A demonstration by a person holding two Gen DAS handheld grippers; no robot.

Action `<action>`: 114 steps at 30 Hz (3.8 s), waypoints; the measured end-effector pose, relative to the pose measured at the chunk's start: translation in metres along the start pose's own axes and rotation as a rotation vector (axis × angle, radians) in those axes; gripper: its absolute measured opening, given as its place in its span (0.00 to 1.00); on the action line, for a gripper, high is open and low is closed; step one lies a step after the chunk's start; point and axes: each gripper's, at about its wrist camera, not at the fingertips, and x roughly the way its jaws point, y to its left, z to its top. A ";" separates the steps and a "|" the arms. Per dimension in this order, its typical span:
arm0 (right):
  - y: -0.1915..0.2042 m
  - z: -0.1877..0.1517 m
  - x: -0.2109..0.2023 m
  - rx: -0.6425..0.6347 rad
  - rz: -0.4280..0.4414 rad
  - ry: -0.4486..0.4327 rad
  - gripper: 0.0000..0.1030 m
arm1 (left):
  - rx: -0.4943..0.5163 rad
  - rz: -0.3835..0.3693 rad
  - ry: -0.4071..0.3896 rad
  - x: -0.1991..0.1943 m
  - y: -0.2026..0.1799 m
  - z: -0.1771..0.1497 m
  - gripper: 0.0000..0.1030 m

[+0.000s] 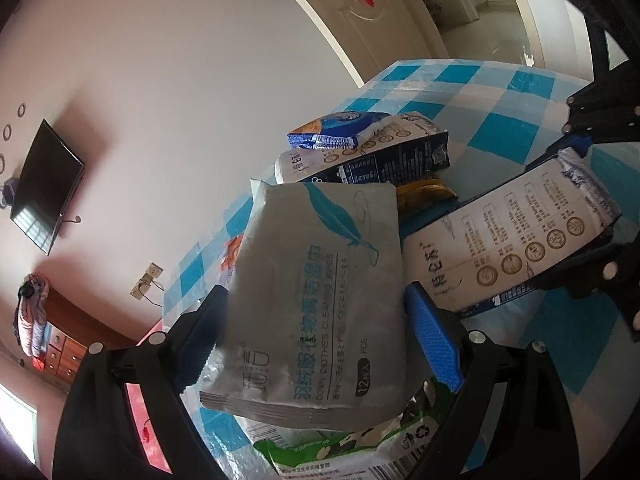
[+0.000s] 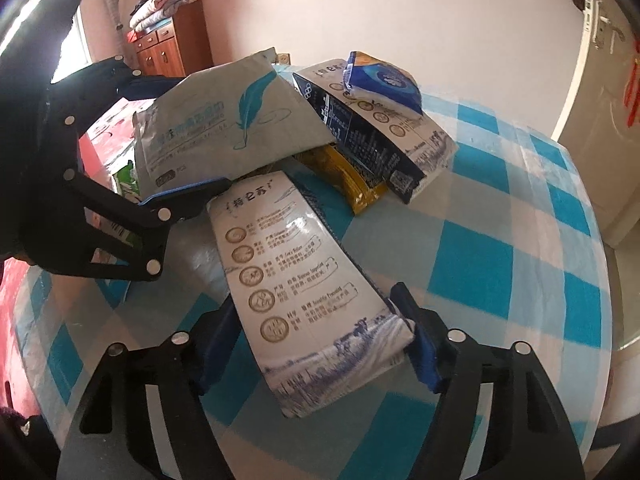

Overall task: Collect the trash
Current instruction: 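Grasp the grey feather-print wipes pack with the left tool while the right grasps the white milk-tea packet, then carry both packs over the orange bucket and open both tools, then bring both empty tools back toward the remaining packets and tissue box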

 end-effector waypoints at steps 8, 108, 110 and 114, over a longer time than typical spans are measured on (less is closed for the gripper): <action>-0.016 -0.024 -0.025 0.126 -0.022 -0.044 0.63 | -0.025 0.066 0.047 0.008 -0.004 -0.004 0.85; 0.156 0.102 -0.041 0.118 0.070 -0.301 0.89 | -1.011 0.329 -0.011 -0.198 0.195 -0.169 0.88; 0.149 0.099 -0.044 0.124 0.048 -0.308 0.89 | -0.999 0.314 -0.012 -0.195 0.189 -0.163 0.88; 0.132 0.090 -0.050 0.140 0.009 -0.325 0.89 | -0.971 0.276 -0.004 -0.187 0.176 -0.148 0.88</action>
